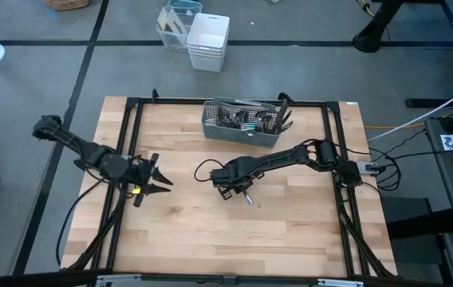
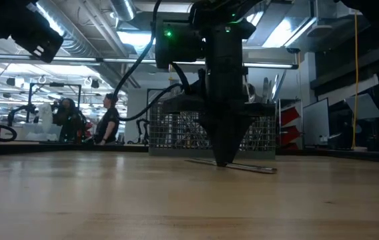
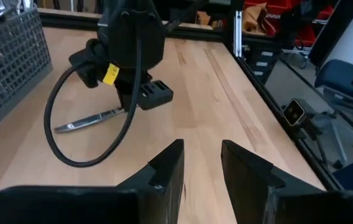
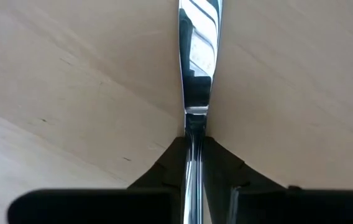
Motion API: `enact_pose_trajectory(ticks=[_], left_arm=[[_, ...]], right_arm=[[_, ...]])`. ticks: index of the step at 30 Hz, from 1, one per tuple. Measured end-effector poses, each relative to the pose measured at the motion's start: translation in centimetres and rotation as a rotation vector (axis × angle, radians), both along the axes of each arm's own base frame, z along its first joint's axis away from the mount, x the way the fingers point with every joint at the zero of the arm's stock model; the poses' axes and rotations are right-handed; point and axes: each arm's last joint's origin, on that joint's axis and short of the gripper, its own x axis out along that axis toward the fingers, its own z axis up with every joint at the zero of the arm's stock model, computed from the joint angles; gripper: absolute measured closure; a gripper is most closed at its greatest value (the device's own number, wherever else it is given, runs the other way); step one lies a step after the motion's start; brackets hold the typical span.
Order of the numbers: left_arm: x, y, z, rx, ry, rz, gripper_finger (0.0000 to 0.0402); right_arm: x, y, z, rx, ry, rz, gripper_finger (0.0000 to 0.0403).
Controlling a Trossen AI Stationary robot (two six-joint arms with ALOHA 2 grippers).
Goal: Sort silverware
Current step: Put the knife into the silverware rack
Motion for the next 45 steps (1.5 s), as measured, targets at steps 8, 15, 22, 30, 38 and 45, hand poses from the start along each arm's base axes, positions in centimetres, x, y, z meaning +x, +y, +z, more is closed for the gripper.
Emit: enact_pose_trajectory(ticks=[8,15,22,30,38,45], left_arm=[[-0.4,-0.4,0.0,0.020,-0.004,0.009,0.0302],[-1.3,0.3,0.9,0.012,-0.096,0.056,0.0302],[-2.9,1.3,1.5,-0.009,-0.164,0.053,0.0302],[-4.4,2.1,1.3,-0.033,-0.167,0.059,0.0302],[-5.1,2.6,0.8,-0.049,-0.140,0.066,0.0302],[-5.2,2.6,0.4,-0.042,-0.102,0.069,0.0302]], right_arm=[[0.3,-0.1,0.3,-0.035,-0.013,0.088,0.0363],[1.5,-0.1,0.7,-0.071,-0.114,0.153,0.0363],[2.9,0.0,1.1,-0.091,-0.257,0.217,0.0365],[3.9,0.1,1.6,-0.116,-0.372,0.260,0.0365],[4.2,0.1,1.7,-0.116,-0.399,0.258,0.0364],[5.2,0.4,2.4,-0.078,-0.527,0.307,0.0363]])
